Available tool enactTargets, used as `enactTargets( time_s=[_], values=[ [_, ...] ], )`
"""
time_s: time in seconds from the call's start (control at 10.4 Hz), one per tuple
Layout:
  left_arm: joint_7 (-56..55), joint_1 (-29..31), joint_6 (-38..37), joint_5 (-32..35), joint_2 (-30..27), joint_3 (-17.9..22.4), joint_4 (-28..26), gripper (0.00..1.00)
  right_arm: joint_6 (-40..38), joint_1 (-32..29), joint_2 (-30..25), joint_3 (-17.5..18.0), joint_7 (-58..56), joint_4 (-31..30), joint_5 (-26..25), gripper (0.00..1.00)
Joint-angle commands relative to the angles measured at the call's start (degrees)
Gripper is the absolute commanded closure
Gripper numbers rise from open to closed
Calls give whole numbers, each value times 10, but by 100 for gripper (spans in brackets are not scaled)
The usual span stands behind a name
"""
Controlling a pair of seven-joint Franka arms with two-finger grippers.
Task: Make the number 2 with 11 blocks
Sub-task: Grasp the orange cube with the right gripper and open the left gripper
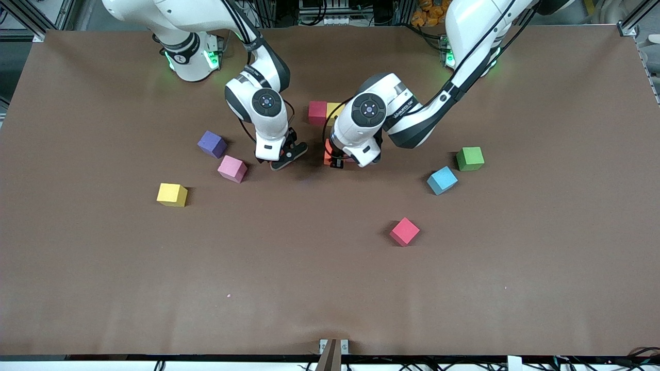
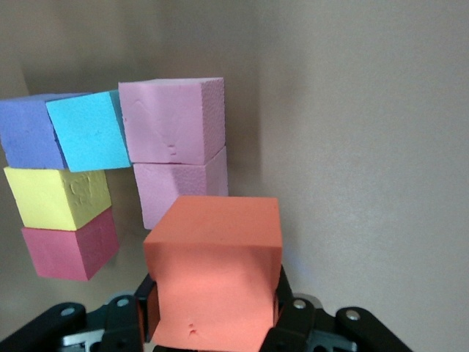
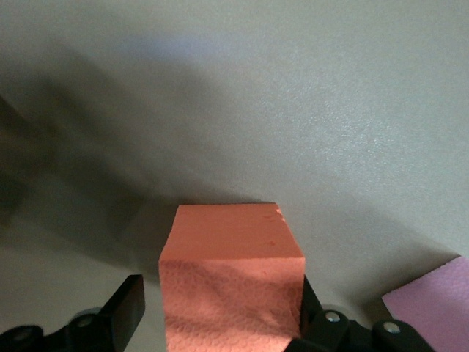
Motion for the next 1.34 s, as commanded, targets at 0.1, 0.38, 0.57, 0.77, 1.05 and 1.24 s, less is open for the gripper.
enactTargets(
  time_s=[0.1,0.38,0.57,0.77,1.05,1.24],
  values=[
    [-45,-21,20,-10,1,2,4,74,4,-34,-24,5,1,-8,-1,76],
    [-75,-31,34,-9,2,2,3,74,3,-59,-31,5,-6,1,-1,75],
    [-110,-47,68,-2,7,4,3,73,3,-78,-30,4,-29,11,-1,74],
    [-117,-68,85,-1,12,10,3,73,-1,-98,-25,4,-48,29,-1,74],
    [-117,-129,96,-1,23,66,2,73,-4,-125,-18,4,-75,57,-1,74],
    [-118,-159,107,-1,29,93,0,74,-7,-133,-9,4,-76,73,-2,74]
  ],
)
